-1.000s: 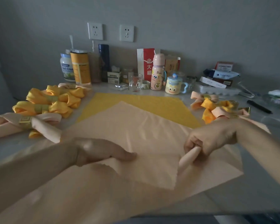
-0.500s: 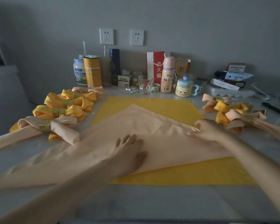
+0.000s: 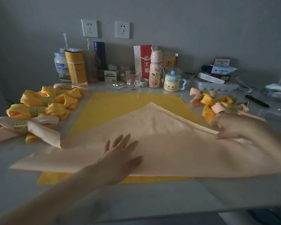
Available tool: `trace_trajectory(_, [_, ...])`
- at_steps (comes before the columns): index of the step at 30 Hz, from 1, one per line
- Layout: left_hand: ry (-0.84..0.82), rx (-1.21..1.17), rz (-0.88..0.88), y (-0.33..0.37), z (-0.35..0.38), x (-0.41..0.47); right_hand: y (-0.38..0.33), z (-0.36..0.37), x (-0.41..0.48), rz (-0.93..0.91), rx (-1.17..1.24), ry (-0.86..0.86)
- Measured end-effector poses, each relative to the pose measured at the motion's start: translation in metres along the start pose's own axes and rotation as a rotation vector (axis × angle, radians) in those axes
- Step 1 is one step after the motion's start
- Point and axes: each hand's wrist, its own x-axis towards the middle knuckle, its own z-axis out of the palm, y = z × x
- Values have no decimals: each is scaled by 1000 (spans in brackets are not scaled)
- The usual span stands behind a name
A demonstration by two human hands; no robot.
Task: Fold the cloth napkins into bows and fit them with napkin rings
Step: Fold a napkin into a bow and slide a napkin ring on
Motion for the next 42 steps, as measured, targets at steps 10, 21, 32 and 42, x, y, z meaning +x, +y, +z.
trace_trajectory(10, [-80, 48, -37, -1, -2, 18, -96, 33, -3, -397, 504, 82])
trace_trajectory(21, [-28, 67, -25, -12, 1, 43, -104, 44, 25, -367, 489, 136])
trace_trajectory(32, [373, -53, 75, 6, -5, 10, -123, 24, 5, -469, 424, 311])
trace_trajectory(42, [113, 58, 44, -21, 8, -33, -184, 24, -1, -667, 515, 296])
